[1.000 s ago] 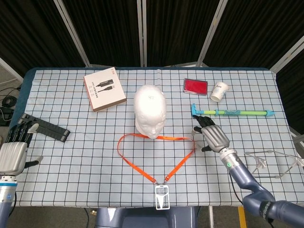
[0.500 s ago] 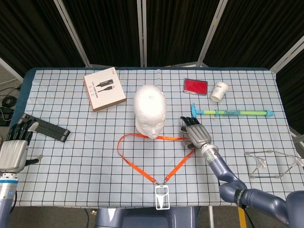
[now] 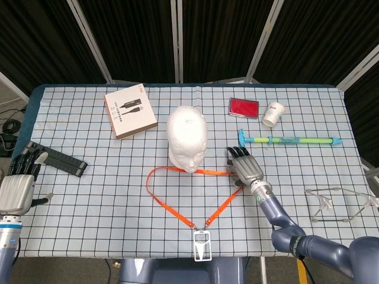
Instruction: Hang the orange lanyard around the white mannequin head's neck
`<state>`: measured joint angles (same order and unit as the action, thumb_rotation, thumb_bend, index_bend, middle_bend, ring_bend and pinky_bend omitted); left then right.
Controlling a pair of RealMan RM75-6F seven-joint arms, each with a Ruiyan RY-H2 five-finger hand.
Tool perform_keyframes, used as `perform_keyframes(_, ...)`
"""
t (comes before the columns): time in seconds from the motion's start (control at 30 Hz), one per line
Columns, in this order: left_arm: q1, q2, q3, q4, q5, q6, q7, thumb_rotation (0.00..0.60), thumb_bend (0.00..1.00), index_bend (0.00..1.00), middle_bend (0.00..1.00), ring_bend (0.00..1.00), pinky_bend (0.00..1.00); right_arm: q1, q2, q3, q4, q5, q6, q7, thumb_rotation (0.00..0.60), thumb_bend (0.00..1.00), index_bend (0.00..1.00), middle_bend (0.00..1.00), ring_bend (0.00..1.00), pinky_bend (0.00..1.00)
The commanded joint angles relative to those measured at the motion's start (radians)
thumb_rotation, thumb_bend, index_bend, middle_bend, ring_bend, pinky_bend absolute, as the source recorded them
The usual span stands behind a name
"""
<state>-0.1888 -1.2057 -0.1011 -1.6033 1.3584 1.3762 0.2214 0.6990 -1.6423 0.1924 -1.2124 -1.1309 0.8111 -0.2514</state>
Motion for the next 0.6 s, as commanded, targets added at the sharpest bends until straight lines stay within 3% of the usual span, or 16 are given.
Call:
perform_keyframes(0.03,0.000,-0.001,0.001,0.001,-0.001,0.000,0.002,0.600,0.00,0.00,0.00,0.00,0.00,-0.003,-0.004,-0.010,0.014,-0.012,0.010,0.003,0.600,0.31,0.58,0.07,0.00,0.00)
perform_keyframes(0.3,-0.002,-0.005,0.003,0.003,-0.002,-0.001,0.007,0.600,0.00,0.00,0.00,0.00,0.00,-0.007,-0.018,-0.026,0.052,-0.039,0.020,0.030,0.600,0.35,0.62,0.08,0.00,0.00)
perform_keyframes(0.6,-0.006,-0.009,0.007,0.007,-0.003,-0.007,0.009,0.600,0.00,0.00,0.00,0.00,0.00,-0.011,-0.020,-0.036,0.072,-0.083,0.047,0.072,0.600,0.50,0.68,0.12,0.00,0.00)
